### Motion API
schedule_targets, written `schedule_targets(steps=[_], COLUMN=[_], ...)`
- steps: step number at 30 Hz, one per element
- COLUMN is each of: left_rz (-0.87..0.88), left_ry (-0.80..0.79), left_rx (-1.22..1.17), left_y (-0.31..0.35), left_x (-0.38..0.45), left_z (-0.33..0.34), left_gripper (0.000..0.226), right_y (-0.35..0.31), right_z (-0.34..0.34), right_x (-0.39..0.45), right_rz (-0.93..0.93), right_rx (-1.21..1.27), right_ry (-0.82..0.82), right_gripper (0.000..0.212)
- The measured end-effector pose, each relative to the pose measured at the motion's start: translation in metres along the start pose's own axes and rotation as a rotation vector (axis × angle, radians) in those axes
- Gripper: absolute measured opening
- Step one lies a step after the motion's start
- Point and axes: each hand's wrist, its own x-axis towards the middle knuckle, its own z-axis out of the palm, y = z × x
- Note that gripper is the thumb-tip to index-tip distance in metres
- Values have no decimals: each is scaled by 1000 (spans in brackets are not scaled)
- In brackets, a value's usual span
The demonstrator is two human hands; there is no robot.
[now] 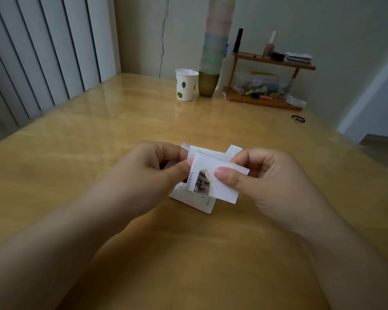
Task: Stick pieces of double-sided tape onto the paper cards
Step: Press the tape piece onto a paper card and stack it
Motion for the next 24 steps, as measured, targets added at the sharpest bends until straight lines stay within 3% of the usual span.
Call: schedule_targets(steps=[5, 10, 16, 24], left_rz=[16, 46, 103, 119], left_ry=[-37, -16, -33, -9], left_rx=[6, 6, 122, 188], left_y=[-2, 0, 0, 1], left_x=[0, 0, -3, -5], left_z=[1, 2, 1, 4], left_gripper=[25, 32, 19, 19], right_y=[-3, -5, -4, -5], right_z=[-1, -2, 0, 3], right_x=[0, -1, -2, -4], right_rz=[6, 18, 20, 21], right_rx=[5, -45, -108, -118], right_ry=[71, 94, 121, 157], right_gripper=[34, 23, 27, 29])
